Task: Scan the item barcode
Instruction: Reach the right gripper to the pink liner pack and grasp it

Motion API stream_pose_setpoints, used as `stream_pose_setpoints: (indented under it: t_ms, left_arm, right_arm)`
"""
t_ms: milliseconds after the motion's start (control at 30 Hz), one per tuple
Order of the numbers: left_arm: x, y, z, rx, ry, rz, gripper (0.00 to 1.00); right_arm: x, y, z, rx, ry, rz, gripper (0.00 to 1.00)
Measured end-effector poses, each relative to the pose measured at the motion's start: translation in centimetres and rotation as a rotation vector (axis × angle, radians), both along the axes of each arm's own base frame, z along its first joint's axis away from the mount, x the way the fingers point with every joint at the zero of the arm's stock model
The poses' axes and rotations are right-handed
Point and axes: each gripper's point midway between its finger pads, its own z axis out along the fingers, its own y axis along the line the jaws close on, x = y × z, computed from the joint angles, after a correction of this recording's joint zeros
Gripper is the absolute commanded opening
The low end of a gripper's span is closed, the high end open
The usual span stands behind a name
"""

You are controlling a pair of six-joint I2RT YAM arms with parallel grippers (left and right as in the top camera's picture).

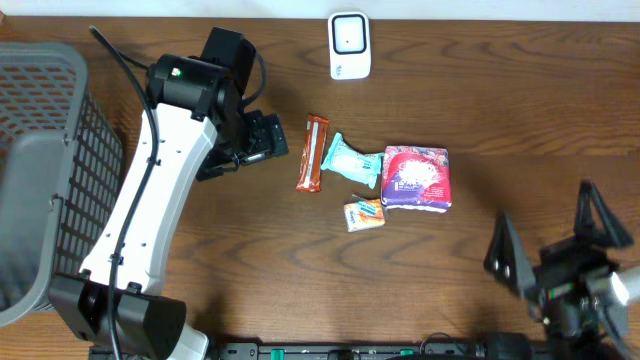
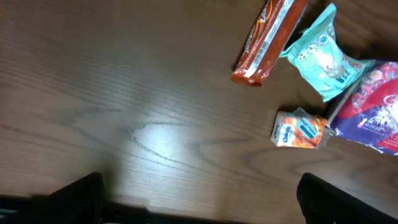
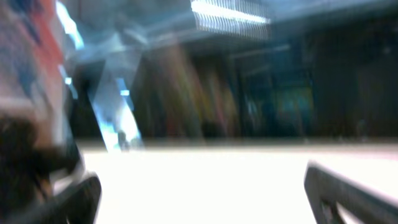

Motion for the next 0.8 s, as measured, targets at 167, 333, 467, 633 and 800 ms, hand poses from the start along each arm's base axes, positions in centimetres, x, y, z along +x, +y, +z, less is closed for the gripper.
stream_pose_setpoints:
  t_ms: [167, 333, 467, 633, 800]
  left_arm:
    - [0.0, 0.0, 0.0, 0.000, -0.001, 0.000, 0.98]
    - [0.0, 0.0, 0.0, 0.000, -0.001, 0.000, 0.98]
    - [0.0, 0.0, 0.0, 0.000, -0.001, 0.000, 0.98]
    - [0.0, 0.0, 0.0, 0.000, 0.000, 0.000, 0.98]
    - [0.0, 0.0, 0.0, 0.000, 0.000, 0.000, 0.98]
  right_arm:
    - [5.1, -1.5, -2.9, -0.184, 0.543, -0.108, 0.99]
    - [8.8, -0.2, -9.2, -0.255, 1.034, 0.036, 0.99]
    - [10.9, 1.9, -14.7, -0.222, 1.303, 0.214, 0.99]
    - [13.7, 2.0, -21.2, -0.195, 1.529, 0.262, 0.99]
    - [16.3, -0.9, -27.6, -0.080, 1.743, 0.122, 0.87]
